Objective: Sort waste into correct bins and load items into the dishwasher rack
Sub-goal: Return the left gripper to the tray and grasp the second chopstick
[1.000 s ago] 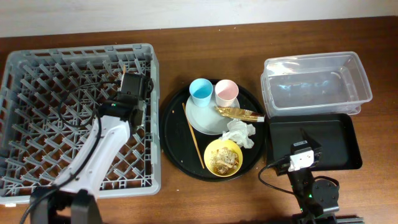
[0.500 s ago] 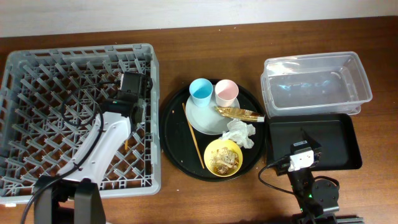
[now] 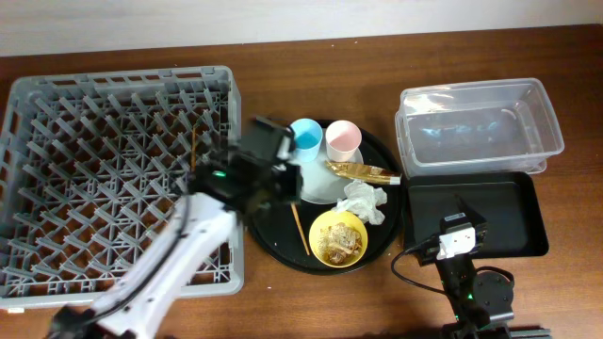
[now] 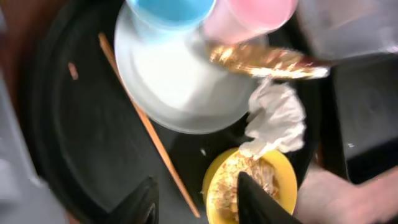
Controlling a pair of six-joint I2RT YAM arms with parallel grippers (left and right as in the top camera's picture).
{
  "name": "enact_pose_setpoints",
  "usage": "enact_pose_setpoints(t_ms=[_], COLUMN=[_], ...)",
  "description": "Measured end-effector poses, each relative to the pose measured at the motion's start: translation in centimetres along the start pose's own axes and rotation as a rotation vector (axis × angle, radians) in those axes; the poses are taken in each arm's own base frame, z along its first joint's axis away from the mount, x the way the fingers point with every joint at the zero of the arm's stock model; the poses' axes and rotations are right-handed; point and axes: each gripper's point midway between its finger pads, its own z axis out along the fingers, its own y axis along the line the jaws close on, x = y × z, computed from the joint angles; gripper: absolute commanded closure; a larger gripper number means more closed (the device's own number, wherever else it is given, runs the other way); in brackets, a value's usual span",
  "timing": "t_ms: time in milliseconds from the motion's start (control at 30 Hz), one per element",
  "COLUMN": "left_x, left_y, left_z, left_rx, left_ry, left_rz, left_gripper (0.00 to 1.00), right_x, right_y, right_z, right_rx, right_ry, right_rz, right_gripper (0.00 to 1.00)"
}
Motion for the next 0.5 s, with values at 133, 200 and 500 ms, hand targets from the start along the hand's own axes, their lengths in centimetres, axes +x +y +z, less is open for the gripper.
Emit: enact_pose_setpoints(t_ms=[133, 200, 500], left_x=[3.7, 5.5, 6.0], left_y=[1.1, 2.3, 3.1], left_z=[5.1, 7.8, 10.2], left_rx=[-0.281, -0.379, -0.418], left_ry=[0.015, 0.052, 0.059], left_rz=[-0.149, -0.157, -0.175], left_gripper=[0.64, 0.64, 0.65], right_x=[0.0, 0.0, 0.0], right_y=[0.0, 0.0, 0.0], right_z=[0.0, 0.0, 0.0], right_rx=[0.000, 0.000, 0.000], right_ry=[0.000, 0.000, 0.000], right_rz=[0.000, 0.000, 0.000], right_gripper=[0.01, 0.01, 0.01])
